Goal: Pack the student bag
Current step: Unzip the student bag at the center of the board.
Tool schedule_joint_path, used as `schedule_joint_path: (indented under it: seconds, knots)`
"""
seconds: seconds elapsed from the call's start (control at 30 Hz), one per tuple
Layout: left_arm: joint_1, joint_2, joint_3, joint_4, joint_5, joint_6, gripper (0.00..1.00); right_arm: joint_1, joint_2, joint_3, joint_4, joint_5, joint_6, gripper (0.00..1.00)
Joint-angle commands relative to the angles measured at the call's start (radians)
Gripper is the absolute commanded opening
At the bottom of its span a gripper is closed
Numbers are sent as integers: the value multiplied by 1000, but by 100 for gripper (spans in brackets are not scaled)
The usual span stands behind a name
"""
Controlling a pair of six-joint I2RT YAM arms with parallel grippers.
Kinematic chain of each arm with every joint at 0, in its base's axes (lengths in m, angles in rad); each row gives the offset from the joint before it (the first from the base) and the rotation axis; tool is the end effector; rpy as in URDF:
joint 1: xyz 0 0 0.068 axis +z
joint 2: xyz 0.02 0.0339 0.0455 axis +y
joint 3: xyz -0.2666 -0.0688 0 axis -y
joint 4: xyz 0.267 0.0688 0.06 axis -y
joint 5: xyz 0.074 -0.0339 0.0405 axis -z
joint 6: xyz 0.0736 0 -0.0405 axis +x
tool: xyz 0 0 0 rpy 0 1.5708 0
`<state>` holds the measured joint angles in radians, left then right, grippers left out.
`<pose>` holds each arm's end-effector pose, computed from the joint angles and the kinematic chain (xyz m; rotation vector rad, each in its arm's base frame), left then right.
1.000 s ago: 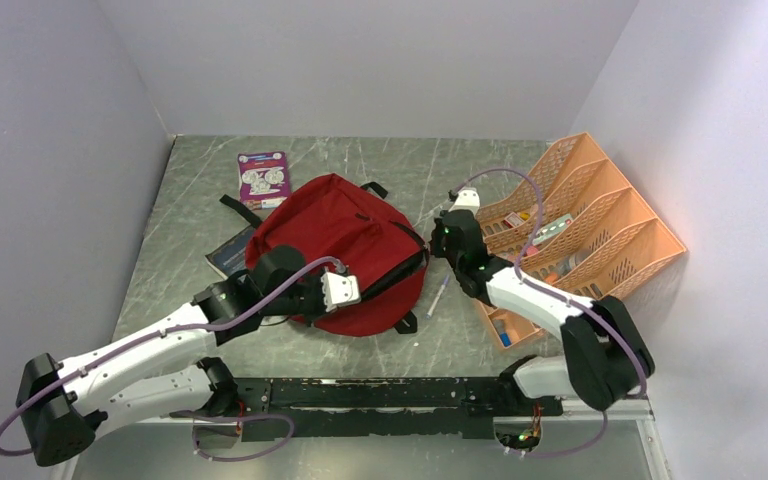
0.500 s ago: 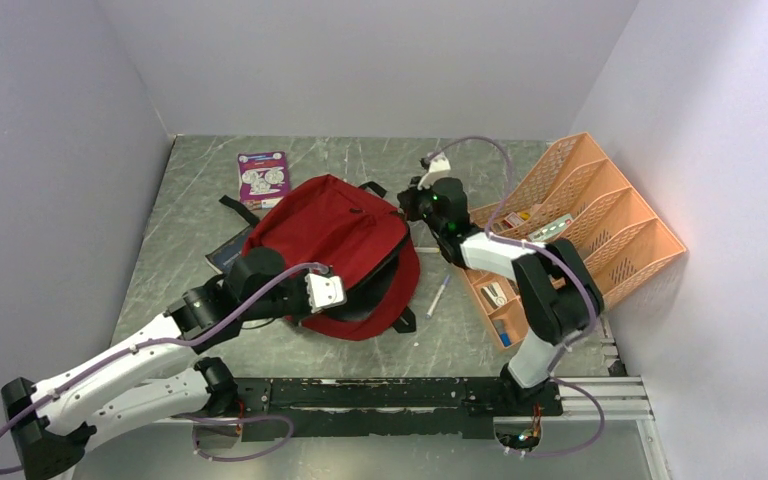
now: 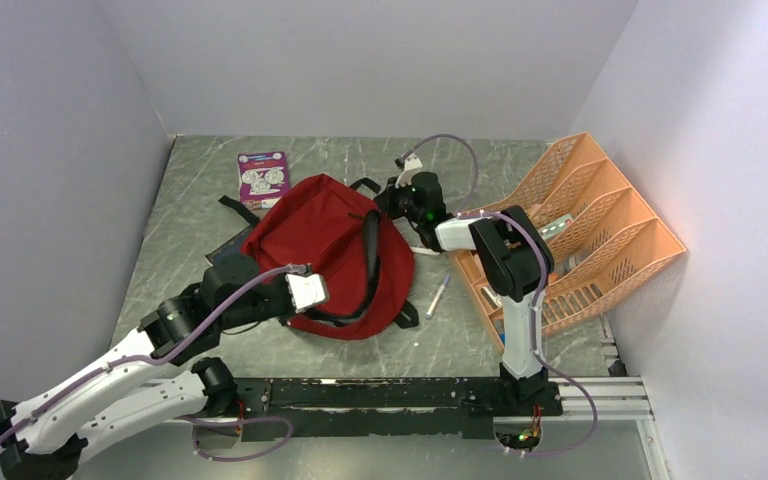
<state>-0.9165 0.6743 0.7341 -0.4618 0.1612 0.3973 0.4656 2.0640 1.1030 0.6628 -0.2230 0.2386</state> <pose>0.1182 -0.1735 0.2984 1.3047 1.5171 -0.4953 0.4284 0.2335 0.1210 -0.3740 1.8833 0.6887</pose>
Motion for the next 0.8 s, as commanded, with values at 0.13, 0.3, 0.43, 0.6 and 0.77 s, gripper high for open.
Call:
schedule_joint_path:
  seconds: [0.13, 0.3, 0.43, 0.6, 0.77]
  knots:
    - [-6, -66, 34, -1, -11, -42, 5, -16, 96, 131, 97, -77, 63, 0]
    - [-5, -58, 16, 67, -189, -172, 47, -15, 12, 48, 148, -95, 100, 0]
    - [-6, -7, -2, 235, -285, -297, 84, -14, -65, -14, 126, -106, 112, 0]
    - [-6, 215, 60, 380, -234, -503, 97, -13, -140, -82, 116, -115, 145, 0]
    - [-13, 406, 91, 518, -282, -681, 97, -13, -177, -121, 121, -119, 167, 0]
